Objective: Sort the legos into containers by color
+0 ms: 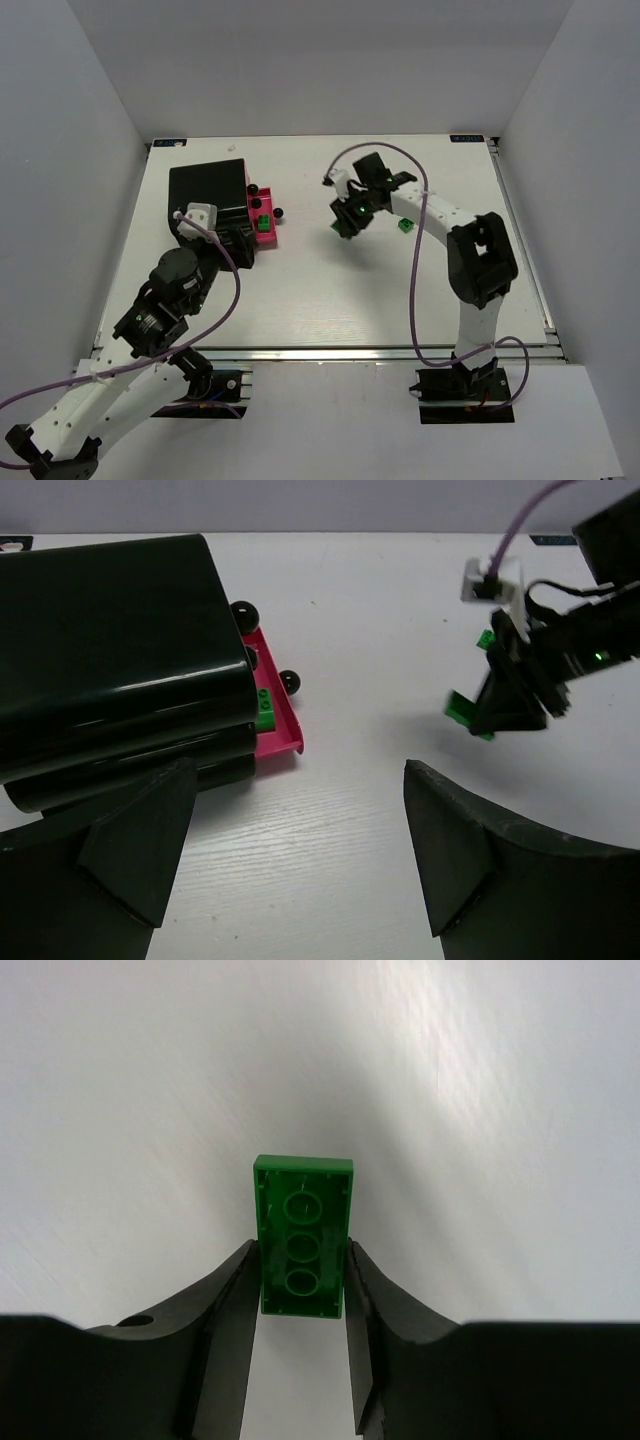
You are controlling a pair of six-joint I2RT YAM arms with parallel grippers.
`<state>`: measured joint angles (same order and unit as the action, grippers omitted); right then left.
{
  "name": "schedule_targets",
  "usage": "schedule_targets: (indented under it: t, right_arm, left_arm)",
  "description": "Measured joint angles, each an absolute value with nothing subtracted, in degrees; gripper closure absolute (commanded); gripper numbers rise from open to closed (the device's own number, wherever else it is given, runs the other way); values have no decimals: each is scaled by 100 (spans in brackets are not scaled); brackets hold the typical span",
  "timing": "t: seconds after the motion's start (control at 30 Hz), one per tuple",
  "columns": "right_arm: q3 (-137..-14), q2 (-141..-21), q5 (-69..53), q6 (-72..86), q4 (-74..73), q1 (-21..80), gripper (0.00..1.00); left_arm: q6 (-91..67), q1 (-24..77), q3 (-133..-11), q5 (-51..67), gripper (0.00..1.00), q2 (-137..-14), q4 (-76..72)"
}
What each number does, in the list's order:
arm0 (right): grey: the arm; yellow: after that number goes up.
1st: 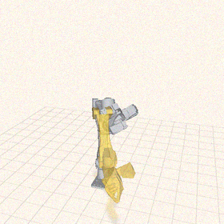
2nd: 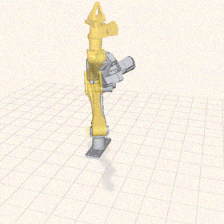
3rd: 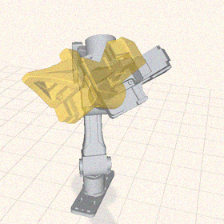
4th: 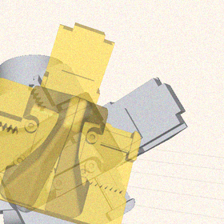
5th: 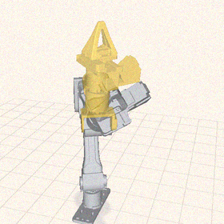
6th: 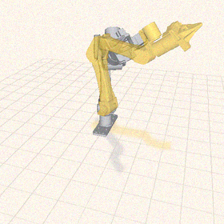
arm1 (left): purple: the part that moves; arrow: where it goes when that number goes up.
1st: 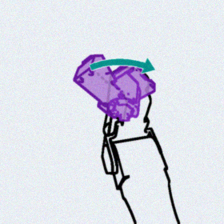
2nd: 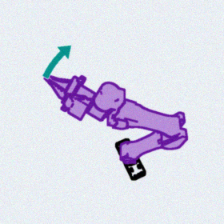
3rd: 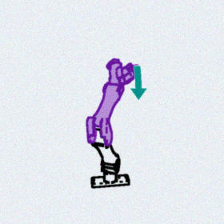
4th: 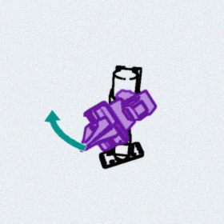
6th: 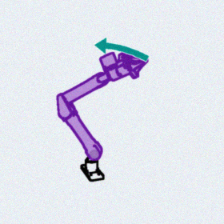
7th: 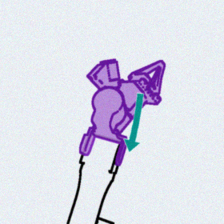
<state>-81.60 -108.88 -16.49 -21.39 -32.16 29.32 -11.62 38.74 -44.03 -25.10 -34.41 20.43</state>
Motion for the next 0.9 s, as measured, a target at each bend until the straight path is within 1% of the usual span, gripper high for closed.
schedule_targets:
  t: [0.17, 0.27, 0.33, 0.5, 0.77, 0.9]
  right_arm:
    - [-10221, -11861, -2534, -1527, -3151, 3345, 95]
    - [-11037, -12383, -2825, -1002, -3098, 3535, 95]
    - [-11362, -12685, -2934, -563, -2995, 3642, 95]
    - [-11448, -12982, -2989, 517, -2633, 3896, 100]
    - [-11264, -12984, -2821, 1619, -1686, 4198, 98]
    - [-11262, -12986, -2707, 1911, -1437, 4272, 95]
  left_arm:
    - [-1155, 3874, -4278, -2764, 5, -2965, 1883]
    - [-1142, 3874, -4250, -2904, 5, -2816, 1804]
    - [-1140, 3874, -4246, -2985, 5, -2803, 1765]
    - [-1138, 3870, -4202, -3111, 5, -2917, 1752]
    - [-1118, 3870, -4167, -3205, 5, -3068, 1756]
    - [-1118, 3870, -4167, -3240, 5, -3065, 1756]
